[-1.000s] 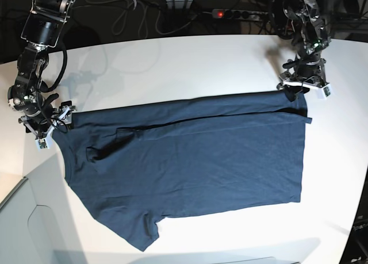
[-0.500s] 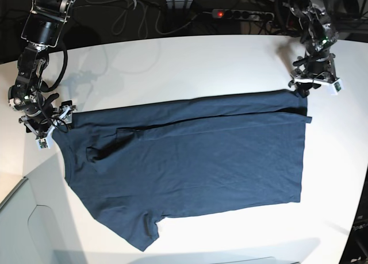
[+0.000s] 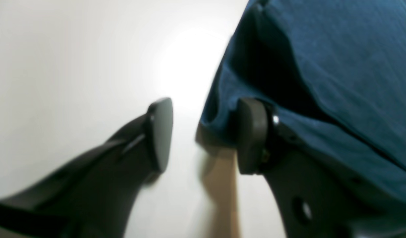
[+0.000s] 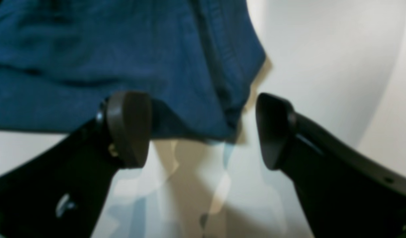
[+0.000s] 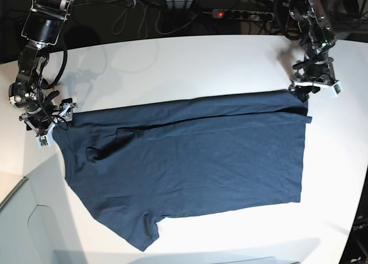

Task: Fold the T-shirt properly
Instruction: 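Regrasp the folded edge with both grippers, then lift the folded edge with both grippers and pull it back toward the robot, then release the edge and reach both grippers toward the shirt's hem corners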

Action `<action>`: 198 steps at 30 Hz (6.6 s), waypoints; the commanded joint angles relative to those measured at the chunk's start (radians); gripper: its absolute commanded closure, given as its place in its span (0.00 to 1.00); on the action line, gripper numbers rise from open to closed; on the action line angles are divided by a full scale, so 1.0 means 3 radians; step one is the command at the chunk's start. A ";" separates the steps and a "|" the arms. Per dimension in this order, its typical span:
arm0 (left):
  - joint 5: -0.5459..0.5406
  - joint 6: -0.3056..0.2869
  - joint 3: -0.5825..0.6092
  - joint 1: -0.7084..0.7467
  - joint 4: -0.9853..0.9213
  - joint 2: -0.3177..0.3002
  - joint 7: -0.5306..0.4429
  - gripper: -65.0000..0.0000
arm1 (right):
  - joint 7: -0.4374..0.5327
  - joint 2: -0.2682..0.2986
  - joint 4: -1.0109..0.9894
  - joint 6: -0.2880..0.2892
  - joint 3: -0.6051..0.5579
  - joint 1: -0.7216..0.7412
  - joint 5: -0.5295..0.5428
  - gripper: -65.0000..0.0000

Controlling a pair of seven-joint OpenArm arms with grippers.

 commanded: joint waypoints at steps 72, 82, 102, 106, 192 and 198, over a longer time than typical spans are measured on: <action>0.0015 0.0031 0.0153 -0.0353 0.0860 -0.0271 0.0159 1.00 | -0.0646 0.0111 0.1347 0.0050 -0.0062 0.0510 0.0017 0.99; 0.0010 0.0031 0.0148 -0.0236 0.0778 -0.0245 0.0154 1.00 | -0.0442 -0.0058 0.1598 0.0050 0.0342 0.0137 0.0038 0.99; -0.0481 0.0031 0.0163 0.0393 0.0849 -0.0230 0.0128 1.00 | -0.0426 -0.0196 0.1838 0.0050 0.0638 -0.0712 0.0104 0.99; -0.0481 0.0031 0.0148 0.0613 0.0885 -0.0127 0.0128 1.00 | -0.0452 -0.0186 0.1838 0.0050 0.0623 -0.0953 0.0094 0.99; 0.0158 0.0046 0.0393 -0.0226 0.1386 -0.0404 0.0451 0.59 | -0.0462 -0.0012 0.2227 0.0178 0.0644 -0.1485 0.0084 0.35; 0.0480 0.0036 0.0669 -0.1095 0.0297 -0.0409 0.0415 0.58 | -0.0462 -0.0017 0.2196 0.0178 0.0618 -0.1485 0.0084 0.35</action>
